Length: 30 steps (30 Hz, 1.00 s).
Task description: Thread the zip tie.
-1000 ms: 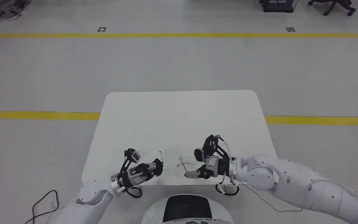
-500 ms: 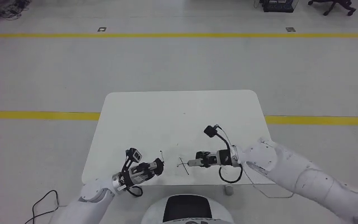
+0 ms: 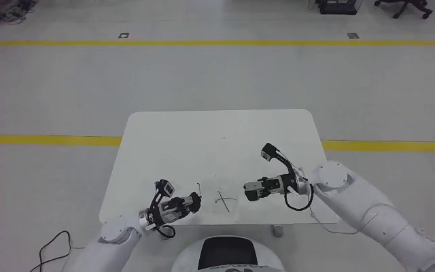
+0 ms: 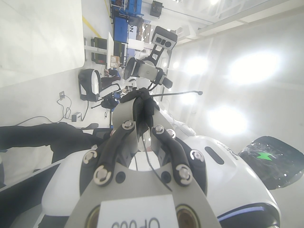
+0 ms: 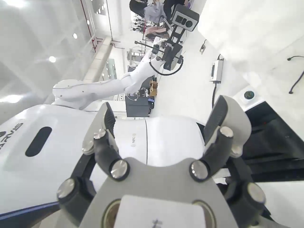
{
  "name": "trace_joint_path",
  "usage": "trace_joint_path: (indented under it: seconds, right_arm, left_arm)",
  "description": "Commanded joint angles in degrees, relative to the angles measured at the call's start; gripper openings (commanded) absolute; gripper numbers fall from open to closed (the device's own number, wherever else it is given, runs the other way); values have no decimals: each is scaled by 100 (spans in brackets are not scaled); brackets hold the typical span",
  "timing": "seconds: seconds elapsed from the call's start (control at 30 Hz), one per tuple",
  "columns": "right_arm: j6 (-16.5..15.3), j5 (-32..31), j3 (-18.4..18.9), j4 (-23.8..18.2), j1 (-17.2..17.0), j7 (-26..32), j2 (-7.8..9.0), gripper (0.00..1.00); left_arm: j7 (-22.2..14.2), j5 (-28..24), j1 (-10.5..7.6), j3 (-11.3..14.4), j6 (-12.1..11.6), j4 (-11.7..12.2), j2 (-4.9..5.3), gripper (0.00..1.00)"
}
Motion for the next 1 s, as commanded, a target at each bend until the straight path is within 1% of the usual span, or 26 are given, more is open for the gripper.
trace_joint_path:
  seconds: [0.0, 0.1, 0.17, 0.23, 0.3, 0.33, 0.4, 0.47, 0.5, 0.57, 0.6, 0.67, 0.7, 0.8, 0.83, 0.87, 0.9, 0.97]
  right_arm:
    - [0, 0, -1, 0, 0, 7, 0, 100]
    - [0, 0, -1, 0, 0, 7, 0, 100]
    - [0, 55, 2, -52, -54, -66, -14, 100]
    - [0, 222, 22, 56, -116, -6, -39, 100]
    - [0, 650, 29, 219, -135, 353, -107, 100]
    - [0, 801, 29, 369, -120, 512, -144, 100]
    - [0, 1164, 22, 655, -75, 870, -258, 100]
    - [0, 1371, 10, 926, -30, 1137, -367, 100]
    - [0, 1570, -8, 1114, -18, 1344, -450, 100]
    - [0, 1677, -24, 1394, 31, 1538, -576, 100]
    - [0, 1722, -52, 1572, 49, 1636, -668, 100]
    - [0, 1728, -77, 1817, 92, 1721, -806, 100]
    - [0, 1742, -96, 1969, 109, 1757, -901, 100]
    - [0, 1722, -122, 2191, 149, 1757, -1100, 100]
    - [0, 1678, -117, 2228, 169, 1757, -1180, 100]
    - [0, 1667, -98, 2272, 174, 1757, -1215, 100]
    - [0, 1667, -98, 2272, 174, 1757, -1215, 100]
    - [0, 1667, -98, 2272, 174, 1757, -1215, 100]
  left_arm:
    - [0, 0, 0, 0, 0, 0, 0, 0]
    - [0, 0, 0, 0, 0, 0, 0, 0]
    - [124, 29, -26, 56, 52, -30, -10, 0]
    - [117, -14, -45, 117, 46, -43, -20, 0]
    - [90, -52, -78, 186, 21, -19, -31, 0]
    - [62, -91, -94, 225, 8, -15, -39, 0]
    - [27, -168, -143, 302, -12, 20, -56, 0]
    - [-38, -237, -182, 372, -12, 38, -75, 0]
    - [-64, -278, -214, 417, -12, 61, -89, 0]
    - [-80, -292, -263, 488, -12, 81, -111, 0]
    - [-100, -302, -295, 547, -12, 83, -128, 0]
    - [-106, -311, -343, 615, -12, 95, -152, 0]
    - [-121, -336, -368, 667, -12, 106, -170, 0]
    - [-60, -409, -428, 745, -12, 153, -212, 0]
    - [62, -453, -447, 738, -12, 178, -234, 0]
    - [170, -351, -475, 690, -12, 163, -243, 0]
    - [213, -276, -489, 656, -12, 153, -243, 0]
    - [213, -276, -489, 656, -12, 153, -243, 0]
